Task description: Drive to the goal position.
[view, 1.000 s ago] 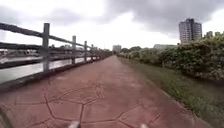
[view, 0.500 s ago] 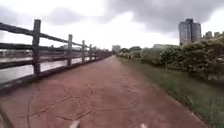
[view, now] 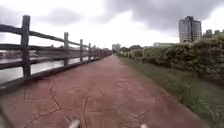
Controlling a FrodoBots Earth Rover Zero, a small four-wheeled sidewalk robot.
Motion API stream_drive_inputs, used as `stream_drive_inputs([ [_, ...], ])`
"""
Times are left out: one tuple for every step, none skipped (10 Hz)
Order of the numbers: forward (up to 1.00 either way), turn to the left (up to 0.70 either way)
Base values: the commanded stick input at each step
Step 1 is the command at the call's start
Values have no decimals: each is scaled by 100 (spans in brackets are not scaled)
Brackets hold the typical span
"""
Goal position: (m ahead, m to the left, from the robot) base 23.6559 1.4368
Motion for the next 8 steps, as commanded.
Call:
stream_drive_inputs([
  [70, 0],
  [70, 0],
  [70, 0],
  [70, 0],
  [70, 0],
  [70, 0],
  [70, 0],
  [70, 0],
])
